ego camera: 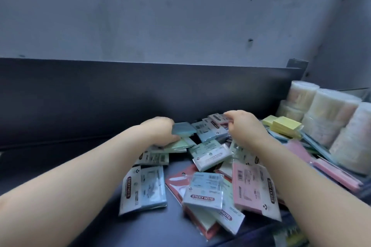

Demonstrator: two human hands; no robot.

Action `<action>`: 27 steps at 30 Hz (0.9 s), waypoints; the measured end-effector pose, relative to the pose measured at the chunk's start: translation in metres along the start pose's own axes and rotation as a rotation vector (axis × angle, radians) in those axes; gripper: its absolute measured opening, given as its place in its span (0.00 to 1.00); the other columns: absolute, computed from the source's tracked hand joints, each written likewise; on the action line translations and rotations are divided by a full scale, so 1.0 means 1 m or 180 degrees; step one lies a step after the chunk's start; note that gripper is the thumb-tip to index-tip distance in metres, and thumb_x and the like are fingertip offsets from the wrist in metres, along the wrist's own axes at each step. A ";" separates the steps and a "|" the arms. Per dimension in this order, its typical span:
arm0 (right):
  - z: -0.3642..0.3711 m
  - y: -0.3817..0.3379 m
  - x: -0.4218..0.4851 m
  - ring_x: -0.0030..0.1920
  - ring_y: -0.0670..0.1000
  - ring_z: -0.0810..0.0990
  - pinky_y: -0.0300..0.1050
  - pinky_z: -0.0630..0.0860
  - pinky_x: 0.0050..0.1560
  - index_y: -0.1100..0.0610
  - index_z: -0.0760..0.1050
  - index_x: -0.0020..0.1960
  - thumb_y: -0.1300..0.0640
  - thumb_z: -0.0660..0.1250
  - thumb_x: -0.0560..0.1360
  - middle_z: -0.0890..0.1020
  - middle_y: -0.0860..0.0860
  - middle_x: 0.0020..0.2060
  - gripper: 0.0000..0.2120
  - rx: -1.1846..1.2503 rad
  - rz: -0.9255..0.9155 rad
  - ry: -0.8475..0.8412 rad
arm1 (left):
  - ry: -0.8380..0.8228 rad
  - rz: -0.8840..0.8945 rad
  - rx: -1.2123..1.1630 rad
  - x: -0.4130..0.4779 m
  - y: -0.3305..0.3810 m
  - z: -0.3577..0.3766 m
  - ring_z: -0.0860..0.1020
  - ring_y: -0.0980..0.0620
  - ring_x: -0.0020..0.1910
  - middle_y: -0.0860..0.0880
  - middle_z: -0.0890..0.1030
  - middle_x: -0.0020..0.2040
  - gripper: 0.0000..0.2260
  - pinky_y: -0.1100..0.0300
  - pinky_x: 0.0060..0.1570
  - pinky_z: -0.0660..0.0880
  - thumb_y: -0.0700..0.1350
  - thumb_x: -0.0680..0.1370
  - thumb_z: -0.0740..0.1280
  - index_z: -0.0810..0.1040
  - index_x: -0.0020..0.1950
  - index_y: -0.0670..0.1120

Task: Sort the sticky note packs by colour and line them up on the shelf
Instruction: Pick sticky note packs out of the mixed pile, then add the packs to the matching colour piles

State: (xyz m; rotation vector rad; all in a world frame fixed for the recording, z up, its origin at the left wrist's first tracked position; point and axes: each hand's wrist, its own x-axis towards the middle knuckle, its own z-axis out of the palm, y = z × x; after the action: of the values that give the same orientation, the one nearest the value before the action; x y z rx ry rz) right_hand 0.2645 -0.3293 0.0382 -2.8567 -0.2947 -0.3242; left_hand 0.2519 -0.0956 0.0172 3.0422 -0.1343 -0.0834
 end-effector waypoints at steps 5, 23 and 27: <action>0.012 0.004 0.033 0.67 0.57 0.68 0.54 0.72 0.62 0.47 0.60 0.75 0.64 0.55 0.74 0.67 0.52 0.71 0.30 -0.0530 0.0266 -0.0507 | 0.0092 0.0317 0.0084 0.011 -0.010 -0.001 0.79 0.45 0.45 0.47 0.81 0.47 0.13 0.55 0.41 0.77 0.54 0.76 0.63 0.78 0.49 0.45; 0.015 0.000 0.023 0.43 0.54 0.75 0.45 0.70 0.37 0.53 0.72 0.46 0.66 0.60 0.72 0.78 0.50 0.46 0.09 -0.1349 -0.0091 -0.0099 | 0.1086 -0.0080 -0.0749 -0.061 -0.021 -0.022 0.71 0.46 0.35 0.46 0.77 0.39 0.08 0.56 0.33 0.68 0.40 0.76 0.56 0.69 0.37 0.45; 0.005 0.004 0.011 0.48 0.57 0.76 0.46 0.70 0.39 0.56 0.74 0.50 0.62 0.58 0.76 0.77 0.53 0.48 0.07 -0.0646 -0.0249 0.0568 | 0.1451 -0.0299 -0.1047 -0.098 -0.017 -0.025 0.77 0.44 0.40 0.48 0.80 0.41 0.09 0.53 0.37 0.74 0.40 0.77 0.56 0.76 0.45 0.45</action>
State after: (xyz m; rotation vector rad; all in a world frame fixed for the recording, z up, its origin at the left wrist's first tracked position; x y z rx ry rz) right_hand 0.2765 -0.3304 0.0351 -2.9906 -0.3577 -0.6555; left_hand 0.1574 -0.0671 0.0456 2.6542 0.0529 0.5230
